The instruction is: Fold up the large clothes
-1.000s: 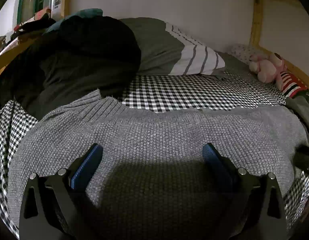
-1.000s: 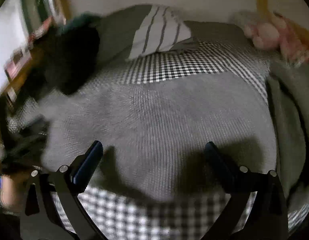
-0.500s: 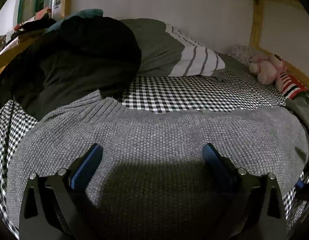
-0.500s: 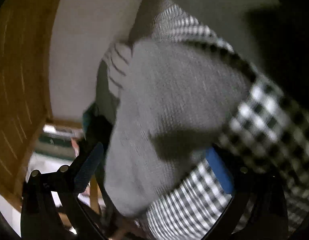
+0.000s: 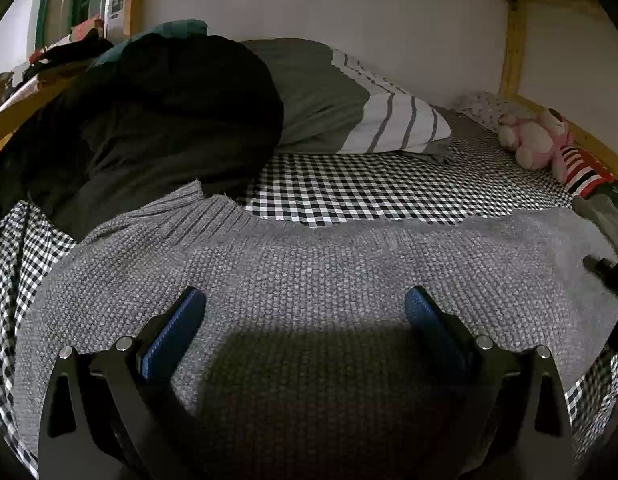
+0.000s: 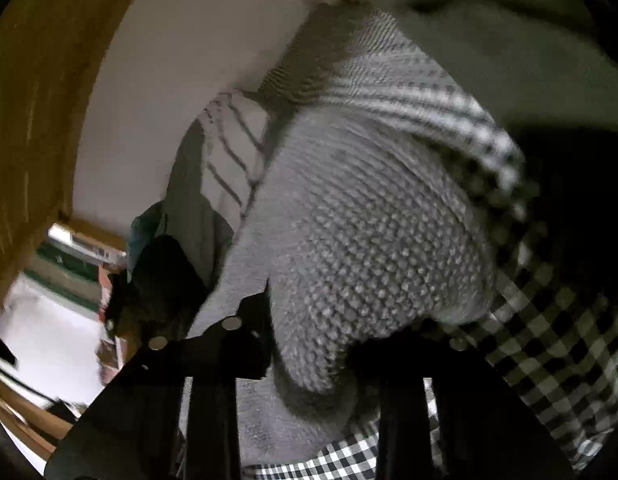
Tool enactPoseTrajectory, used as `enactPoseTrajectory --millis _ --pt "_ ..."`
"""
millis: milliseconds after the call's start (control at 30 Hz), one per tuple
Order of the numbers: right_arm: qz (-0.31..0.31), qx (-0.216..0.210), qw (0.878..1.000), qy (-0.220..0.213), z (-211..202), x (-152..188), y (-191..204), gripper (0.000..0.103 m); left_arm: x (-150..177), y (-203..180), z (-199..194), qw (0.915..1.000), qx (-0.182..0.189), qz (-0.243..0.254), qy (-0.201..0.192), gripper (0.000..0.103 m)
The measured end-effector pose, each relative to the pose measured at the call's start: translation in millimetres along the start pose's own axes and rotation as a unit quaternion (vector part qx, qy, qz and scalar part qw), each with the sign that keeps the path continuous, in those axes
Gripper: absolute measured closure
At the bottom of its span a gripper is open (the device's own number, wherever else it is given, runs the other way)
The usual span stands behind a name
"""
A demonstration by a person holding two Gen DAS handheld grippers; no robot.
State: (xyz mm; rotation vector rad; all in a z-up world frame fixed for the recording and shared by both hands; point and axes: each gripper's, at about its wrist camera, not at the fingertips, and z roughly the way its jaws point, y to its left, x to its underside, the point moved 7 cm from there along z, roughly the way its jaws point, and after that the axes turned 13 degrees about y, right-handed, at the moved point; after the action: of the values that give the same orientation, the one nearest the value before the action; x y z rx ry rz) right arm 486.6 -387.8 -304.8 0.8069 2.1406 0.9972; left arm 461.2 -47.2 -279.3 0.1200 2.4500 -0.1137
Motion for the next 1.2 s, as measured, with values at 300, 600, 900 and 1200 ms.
enactPoseTrajectory --millis 300,600,900,1200 --pt "-0.14 0.009 0.989 -0.051 -14.3 -6.4 87.0 0.079 -8.3 31.3 -53.3 0.9974 -0.054 -0.02 -0.043 0.005" --pt "-0.355 0.046 0.93 -0.086 -18.5 44.1 195.6 0.08 6.3 50.4 9.0 0.9967 -0.036 -0.015 0.07 0.005" --pt "-0.534 0.07 0.84 -0.066 35.4 135.0 302.9 0.08 4.2 68.8 -11.8 0.9964 0.038 -0.021 0.072 0.006" --pt "-0.706 0.174 0.685 -0.041 112.4 249.1 309.9 0.08 -26.1 261.1 -104.2 0.9716 -0.019 -0.232 -0.046 0.006"
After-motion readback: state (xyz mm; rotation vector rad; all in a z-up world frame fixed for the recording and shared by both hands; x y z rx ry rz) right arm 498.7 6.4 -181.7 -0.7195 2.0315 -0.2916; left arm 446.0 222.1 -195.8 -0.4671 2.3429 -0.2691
